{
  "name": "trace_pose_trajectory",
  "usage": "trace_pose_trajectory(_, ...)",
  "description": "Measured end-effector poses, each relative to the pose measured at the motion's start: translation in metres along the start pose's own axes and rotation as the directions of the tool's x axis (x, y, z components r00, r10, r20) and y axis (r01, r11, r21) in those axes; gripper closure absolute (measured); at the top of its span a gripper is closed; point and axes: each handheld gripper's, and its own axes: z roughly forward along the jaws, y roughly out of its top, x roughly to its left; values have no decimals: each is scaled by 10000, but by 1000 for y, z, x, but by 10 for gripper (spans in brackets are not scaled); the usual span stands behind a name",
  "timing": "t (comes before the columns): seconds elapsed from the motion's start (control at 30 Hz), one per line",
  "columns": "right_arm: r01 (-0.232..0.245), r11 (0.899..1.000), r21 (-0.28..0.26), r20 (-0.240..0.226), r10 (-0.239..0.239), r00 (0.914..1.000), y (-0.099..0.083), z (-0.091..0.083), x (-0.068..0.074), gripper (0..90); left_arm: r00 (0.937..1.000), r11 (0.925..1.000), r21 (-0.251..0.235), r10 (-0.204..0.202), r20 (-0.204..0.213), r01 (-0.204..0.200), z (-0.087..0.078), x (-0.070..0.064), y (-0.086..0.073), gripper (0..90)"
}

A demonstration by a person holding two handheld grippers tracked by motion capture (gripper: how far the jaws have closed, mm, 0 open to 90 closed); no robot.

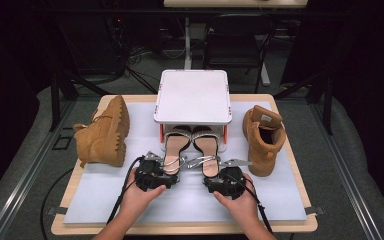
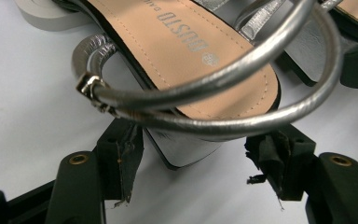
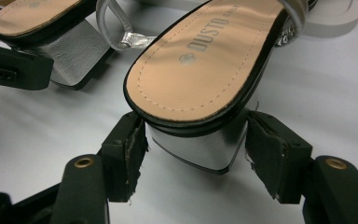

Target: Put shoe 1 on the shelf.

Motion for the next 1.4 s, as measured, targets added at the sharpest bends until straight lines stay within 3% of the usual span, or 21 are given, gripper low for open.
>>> trace_pose_trajectory(0.07, -102, 9999, 45, -57, 103, 9999, 2, 2, -1, 382, 9999, 9999, 57, -151, 83, 151, 2, 3, 4, 372)
trace_pose_trajectory(0.27, -174, 9998, 82, -27, 174, 9998, 8, 7, -2, 383, 10000, 9997, 245, -48, 39, 47, 6, 7, 11, 373)
trace_pose_trajectory(0.57, -312, 9991, -273, 47, 313, 9995, 25, 10, -7, 384, 9997, 9998, 104, -163, -183, 165, 11, 14, 29, 376)
trace_pose_trajectory(0.77, -239, 9989, -399, 420, 255, 9988, 36, 17, -6, 392, 9993, 9998, 4, -186, -337, 187, 18, 18, 40, 376)
trace_pose_trajectory(0.97, -460, 9975, -529, 557, 490, 9972, 42, 27, -8, 394, 9990, 9998, -59, -209, -391, 207, 25, 23, 51, 377)
trace_pose_trajectory(1.4, -596, 9957, -713, 824, 654, 9944, 55, 45, -15, 395, 9981, 9995, -255, -204, -580, 190, 44, 31, 61, 377)
